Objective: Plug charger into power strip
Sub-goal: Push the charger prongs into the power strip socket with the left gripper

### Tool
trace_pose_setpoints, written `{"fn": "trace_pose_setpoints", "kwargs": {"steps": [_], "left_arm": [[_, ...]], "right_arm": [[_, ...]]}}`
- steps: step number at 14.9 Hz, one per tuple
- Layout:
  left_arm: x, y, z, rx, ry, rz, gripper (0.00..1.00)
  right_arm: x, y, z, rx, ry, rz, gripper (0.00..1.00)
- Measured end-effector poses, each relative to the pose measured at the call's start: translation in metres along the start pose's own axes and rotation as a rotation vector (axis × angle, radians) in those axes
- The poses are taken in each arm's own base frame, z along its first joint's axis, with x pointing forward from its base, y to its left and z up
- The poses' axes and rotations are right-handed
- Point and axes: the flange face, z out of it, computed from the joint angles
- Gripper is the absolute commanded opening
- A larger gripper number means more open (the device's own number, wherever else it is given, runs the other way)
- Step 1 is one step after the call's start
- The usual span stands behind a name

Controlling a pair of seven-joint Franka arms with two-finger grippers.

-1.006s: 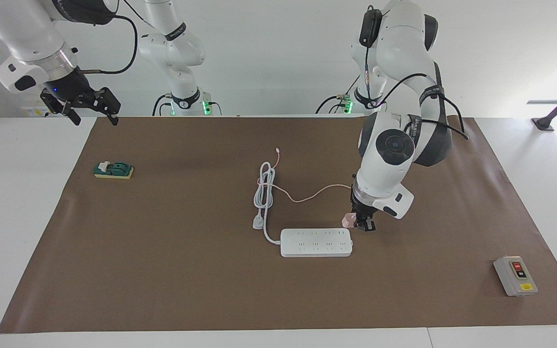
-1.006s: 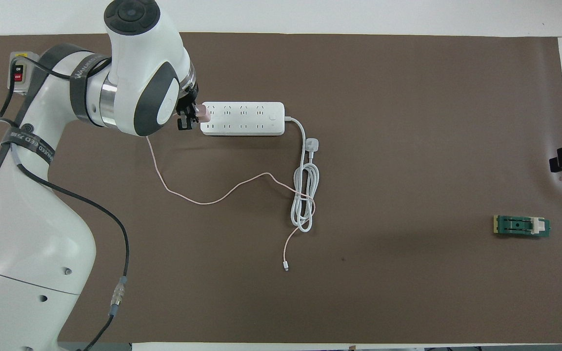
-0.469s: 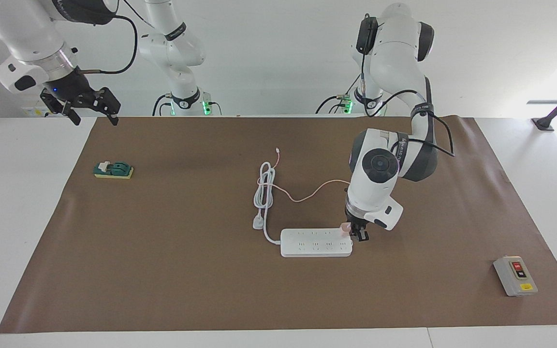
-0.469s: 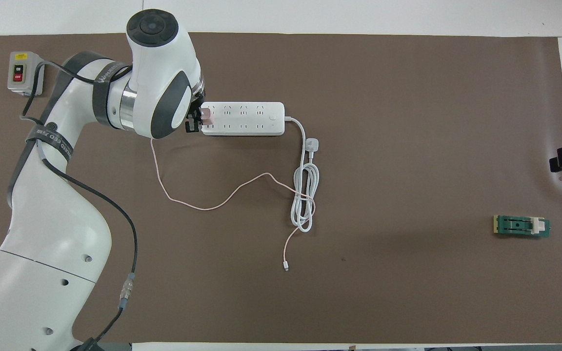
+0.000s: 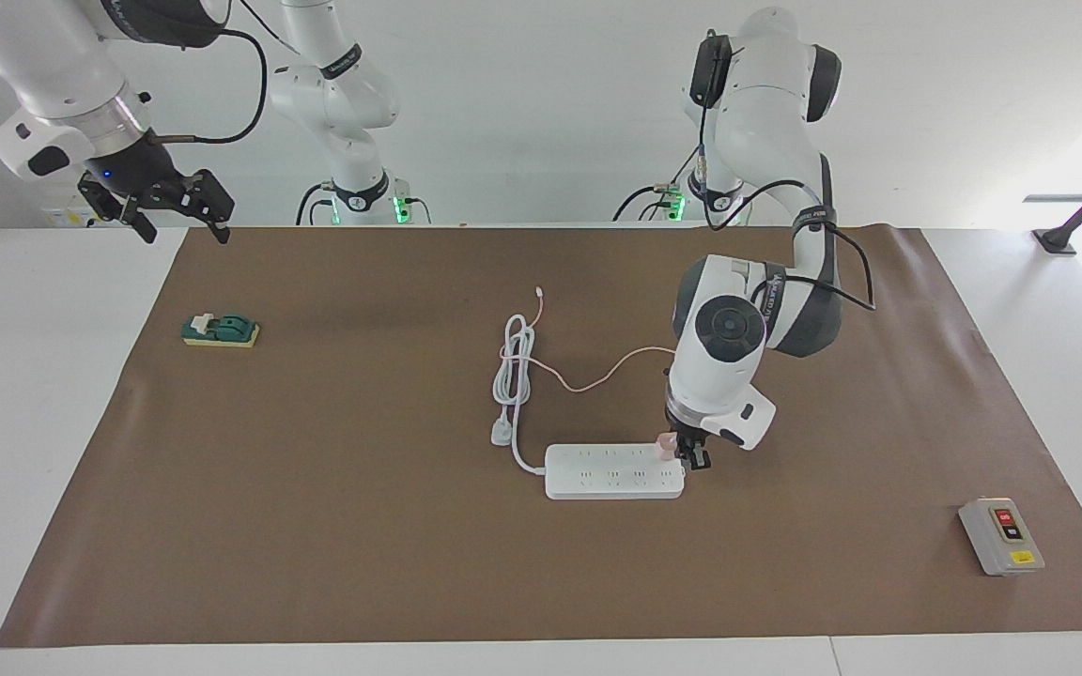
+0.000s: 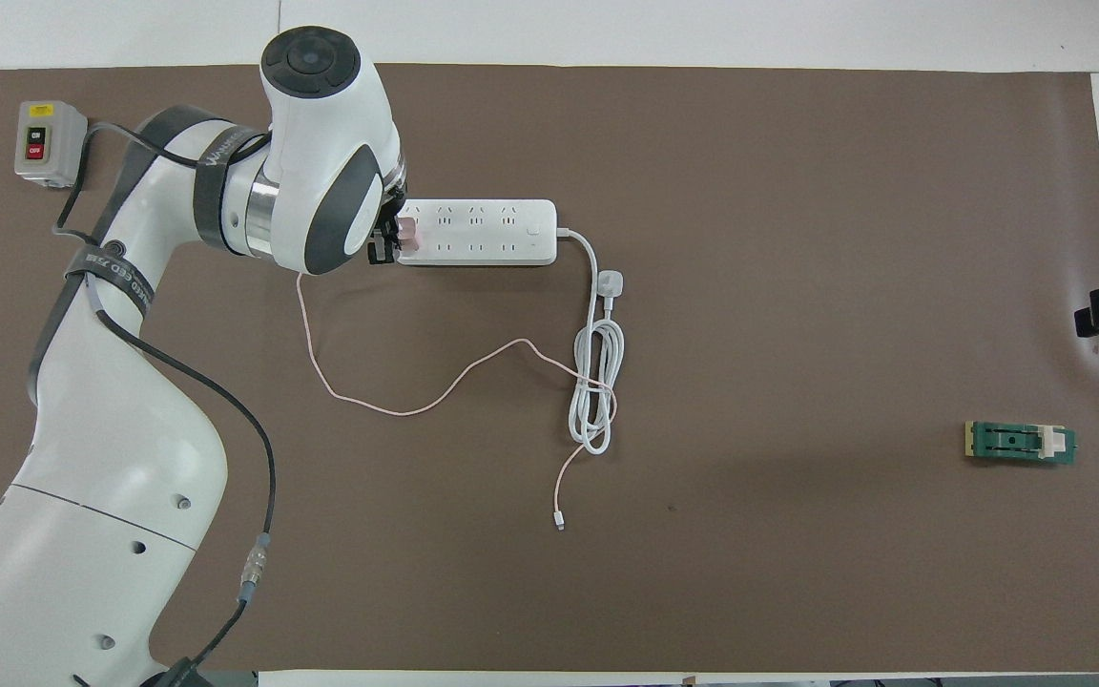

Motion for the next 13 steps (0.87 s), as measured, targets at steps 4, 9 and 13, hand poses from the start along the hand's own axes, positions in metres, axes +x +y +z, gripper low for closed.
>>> {"fn": "trace_pose_setpoints", "kwargs": {"steps": [4,9,13], "left_arm": [[-0.0014,-0.0007,0.0001,-0.001,0.003,0.003,0.00],[-0.0018,0.0021,-0.0009,-0.032,-0.002,0.007,0.00],[-0.0026,0.0044,-0.0011,-0.067,0.001,0.017,0.00]], "right_arm": [[0.0000,0.0000,0.0000,0.000,0.000,0.000,1.00],[0.0000,0.0000,0.0000,0.000,0.000,0.000,1.00],[0.0000,0.0000,0.0000,0.000,0.000,0.000,1.00]]}}
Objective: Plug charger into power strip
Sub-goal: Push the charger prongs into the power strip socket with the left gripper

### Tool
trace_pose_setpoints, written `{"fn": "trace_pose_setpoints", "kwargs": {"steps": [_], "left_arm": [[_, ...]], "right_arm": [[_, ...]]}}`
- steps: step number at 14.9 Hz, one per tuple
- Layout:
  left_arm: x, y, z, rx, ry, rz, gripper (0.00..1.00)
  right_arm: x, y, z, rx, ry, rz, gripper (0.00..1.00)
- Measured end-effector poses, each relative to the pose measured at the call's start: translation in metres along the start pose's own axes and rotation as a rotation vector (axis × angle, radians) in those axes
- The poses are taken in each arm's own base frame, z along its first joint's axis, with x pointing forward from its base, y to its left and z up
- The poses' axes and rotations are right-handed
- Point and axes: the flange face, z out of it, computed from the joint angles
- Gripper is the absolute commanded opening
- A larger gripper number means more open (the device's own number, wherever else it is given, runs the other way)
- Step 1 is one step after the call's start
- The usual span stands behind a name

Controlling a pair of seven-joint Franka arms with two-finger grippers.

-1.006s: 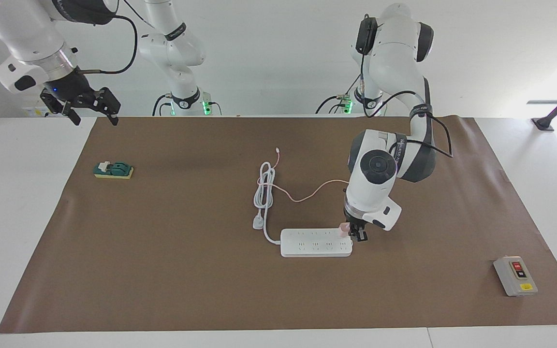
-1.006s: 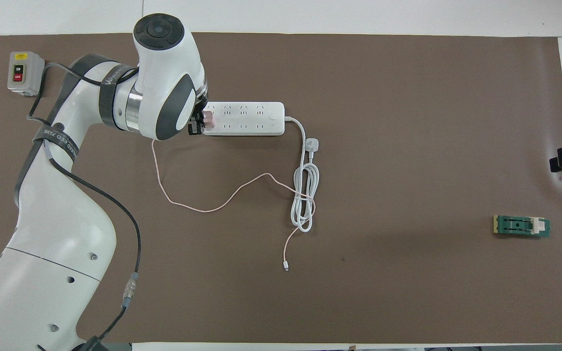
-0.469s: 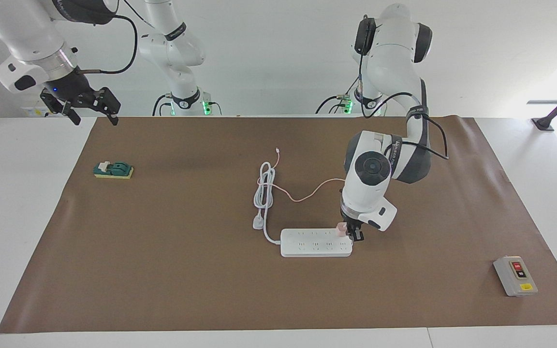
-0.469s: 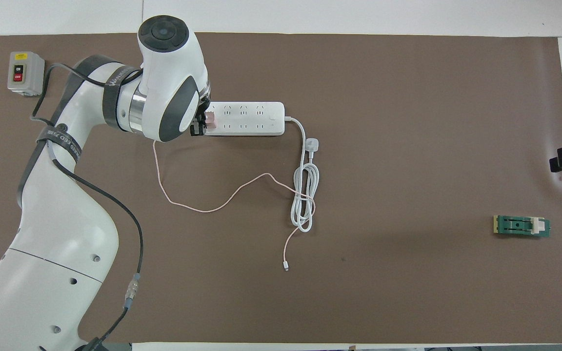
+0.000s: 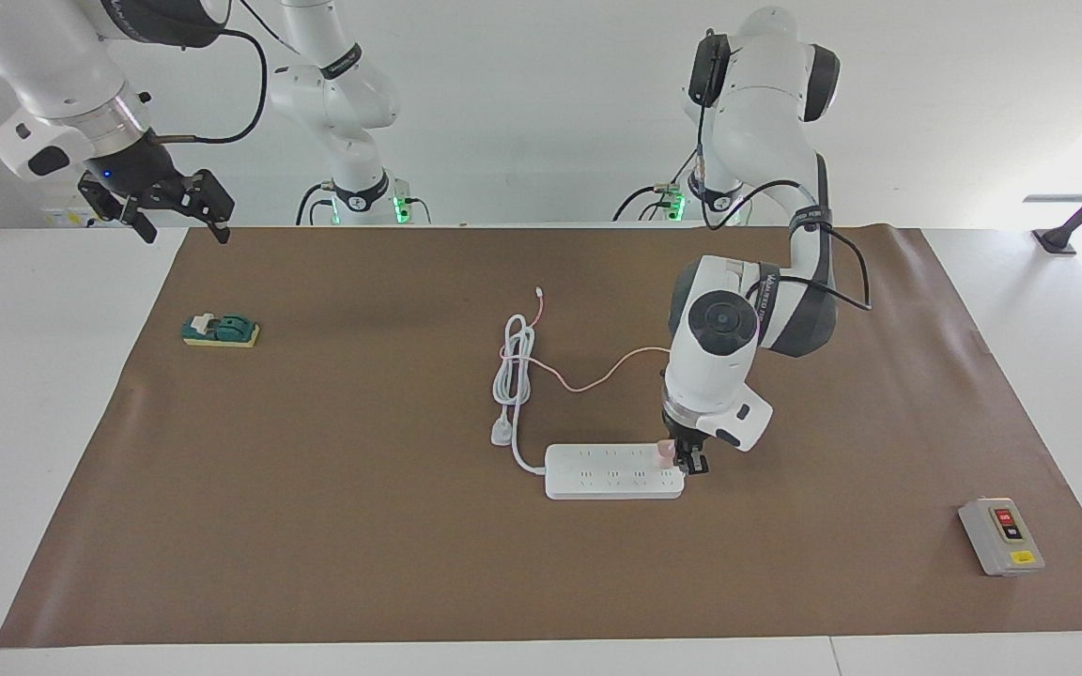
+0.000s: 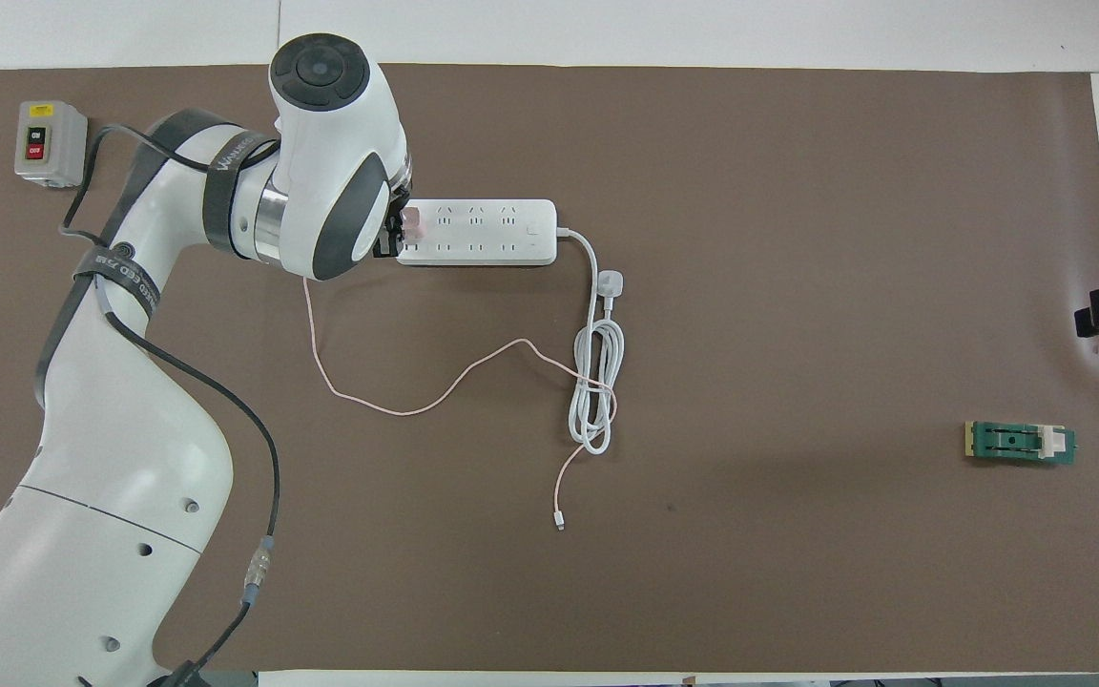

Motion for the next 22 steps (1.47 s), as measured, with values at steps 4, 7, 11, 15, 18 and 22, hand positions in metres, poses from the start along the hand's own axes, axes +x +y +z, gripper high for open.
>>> {"fn": "trace_pose_setpoints", "kwargs": {"steps": [4,7,11,15,18,22], "left_arm": [[-0.002,-0.003,0.000,-0.005,0.011,0.016,0.00],[0.000,-0.009,0.000,0.003,0.014,0.027,0.00],[0.002,-0.013,0.001,0.007,0.015,0.030,0.00],[0.002,-0.013,0.001,0.006,0.015,0.031,0.00],[0.002,-0.013,0.001,0.005,0.015,0.033,0.00],[0.000,-0.014,0.001,0.003,0.020,0.043,0.00]], "right_arm": [[0.000,0.000,0.000,0.000,0.000,0.000,1.00],[0.000,0.000,0.000,0.000,0.000,0.000,1.00],[0.000,0.000,0.000,0.000,0.000,0.000,1.00],[0.000,0.000,0.000,0.000,0.000,0.000,1.00],[0.000,0.000,0.000,0.000,0.000,0.000,1.00],[0.000,0.000,0.000,0.000,0.000,0.000,1.00]]}}
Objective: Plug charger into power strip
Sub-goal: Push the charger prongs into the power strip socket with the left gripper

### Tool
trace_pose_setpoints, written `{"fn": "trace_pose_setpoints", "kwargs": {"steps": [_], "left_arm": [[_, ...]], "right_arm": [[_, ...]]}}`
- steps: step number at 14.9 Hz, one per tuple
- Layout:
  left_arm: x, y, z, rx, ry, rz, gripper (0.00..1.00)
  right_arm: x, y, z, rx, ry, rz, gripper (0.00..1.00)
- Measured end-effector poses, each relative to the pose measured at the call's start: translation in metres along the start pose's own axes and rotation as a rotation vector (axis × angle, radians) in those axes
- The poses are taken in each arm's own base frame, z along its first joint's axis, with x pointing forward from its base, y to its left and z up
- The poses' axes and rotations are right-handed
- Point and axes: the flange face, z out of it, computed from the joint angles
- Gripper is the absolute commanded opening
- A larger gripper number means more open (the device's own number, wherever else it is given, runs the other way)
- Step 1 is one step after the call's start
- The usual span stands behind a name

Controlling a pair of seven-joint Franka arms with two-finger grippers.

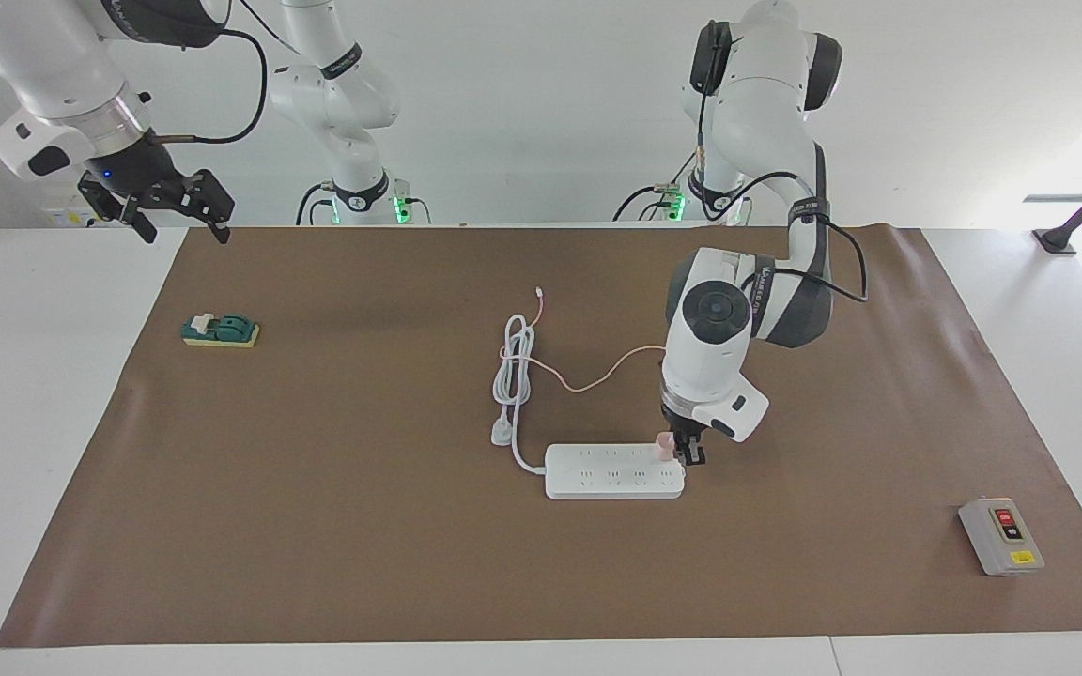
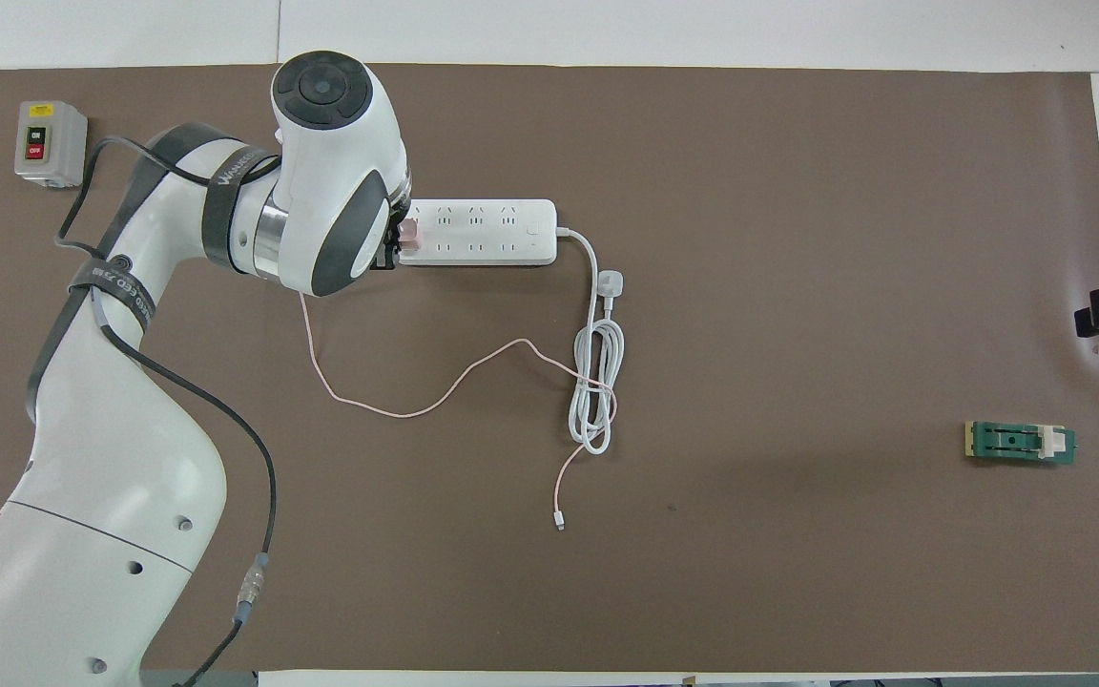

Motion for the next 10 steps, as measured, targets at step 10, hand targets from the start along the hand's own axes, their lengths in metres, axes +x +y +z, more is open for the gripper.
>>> {"fn": "trace_pose_setpoints", "kwargs": {"steps": [10], "left_arm": [[-0.0034,-0.0032,0.0011,0.003,0.008,0.010,0.00]], "right_arm": [[0.0000,0.0000,0.0000,0.000,0.000,0.000,1.00]]}}
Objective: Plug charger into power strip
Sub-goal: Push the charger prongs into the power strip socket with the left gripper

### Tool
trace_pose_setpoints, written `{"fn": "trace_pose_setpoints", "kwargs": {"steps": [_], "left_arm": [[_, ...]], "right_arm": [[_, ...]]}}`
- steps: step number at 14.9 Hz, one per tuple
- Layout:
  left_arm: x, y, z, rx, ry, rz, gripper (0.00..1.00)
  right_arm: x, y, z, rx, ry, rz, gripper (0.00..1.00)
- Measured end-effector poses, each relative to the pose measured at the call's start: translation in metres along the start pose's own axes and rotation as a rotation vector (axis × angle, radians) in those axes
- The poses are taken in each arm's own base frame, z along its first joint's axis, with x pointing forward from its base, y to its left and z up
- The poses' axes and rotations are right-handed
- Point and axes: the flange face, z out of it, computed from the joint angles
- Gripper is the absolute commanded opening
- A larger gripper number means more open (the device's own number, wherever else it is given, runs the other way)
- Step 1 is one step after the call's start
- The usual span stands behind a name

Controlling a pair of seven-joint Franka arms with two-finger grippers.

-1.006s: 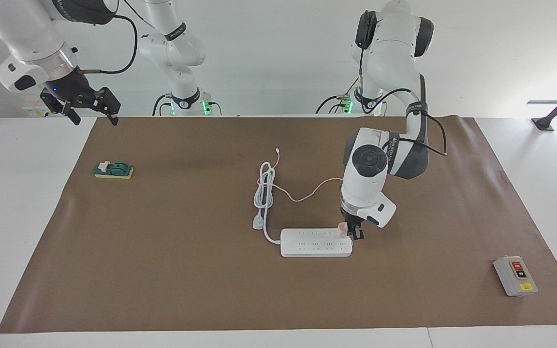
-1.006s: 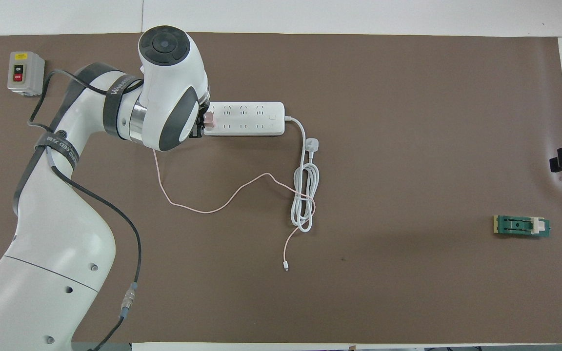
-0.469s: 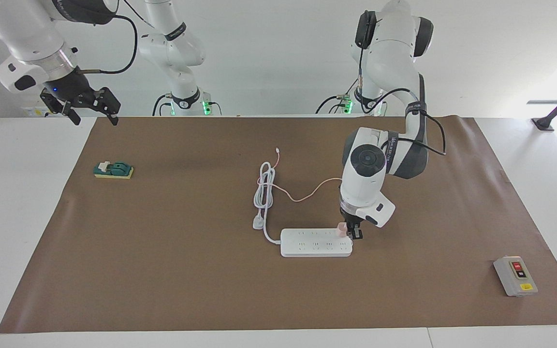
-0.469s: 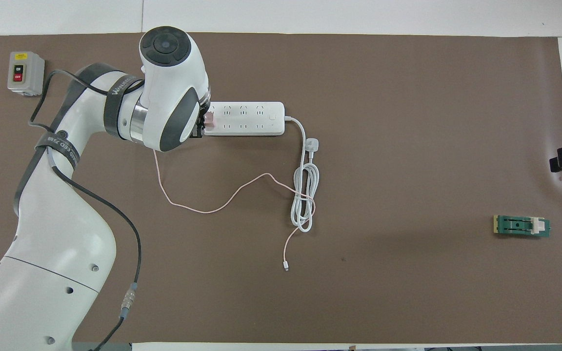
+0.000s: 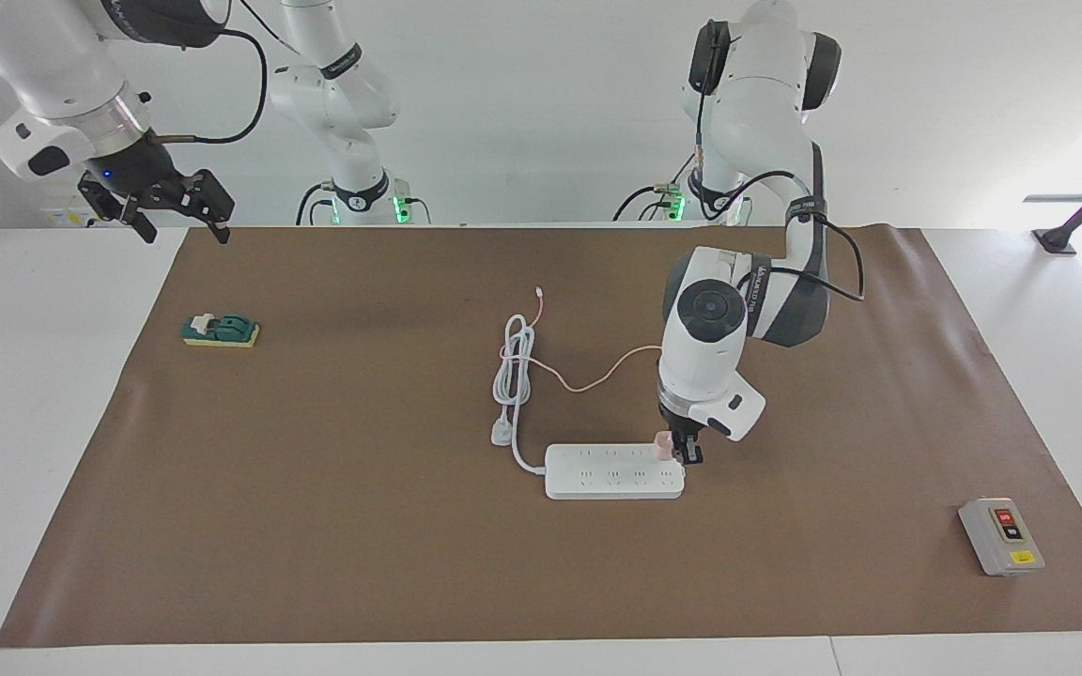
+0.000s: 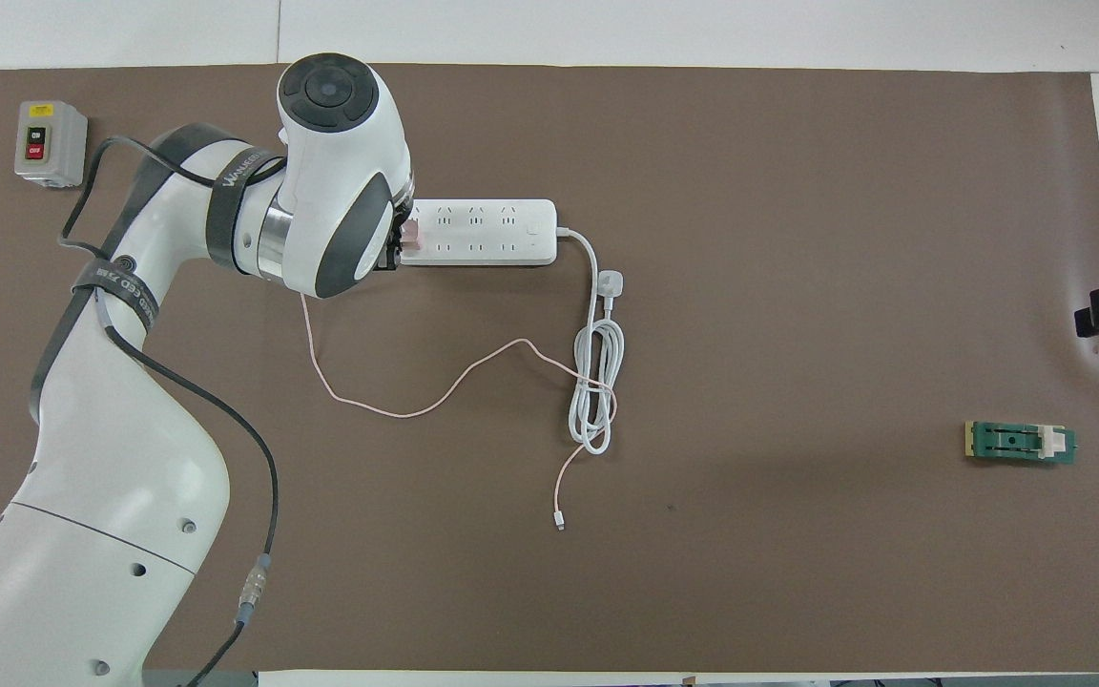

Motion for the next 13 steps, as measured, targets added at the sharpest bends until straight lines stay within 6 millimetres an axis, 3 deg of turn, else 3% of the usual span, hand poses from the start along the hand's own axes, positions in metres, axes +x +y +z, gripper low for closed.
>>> {"fn": "trace_pose_setpoints", "kwargs": {"steps": [2,10,11,12,13], "left_arm": [[-0.0019,-0.0006,0.0147,0.003,0.006,0.005,0.00],[-0.0023,-0.0009,0.0142,0.001,0.009,0.009,0.00],[-0.0022,-0.0009,0.0142,0.000,0.009,0.013,0.10],[-0.0021,-0.0008,0.0141,0.000,0.008,0.019,0.69],[-0.0019,-0.0007,0.0138,-0.001,0.008,0.021,0.83]], "right_arm": [[0.0000,0.0000,0.0000,0.000,0.000,0.000,1.00],[0.0000,0.0000,0.0000,0.000,0.000,0.000,1.00],[0.0000,0.0000,0.0000,0.000,0.000,0.000,1.00],[0.0000,0.0000,0.0000,0.000,0.000,0.000,1.00],[0.0000,0.0000,0.0000,0.000,0.000,0.000,1.00]]}}
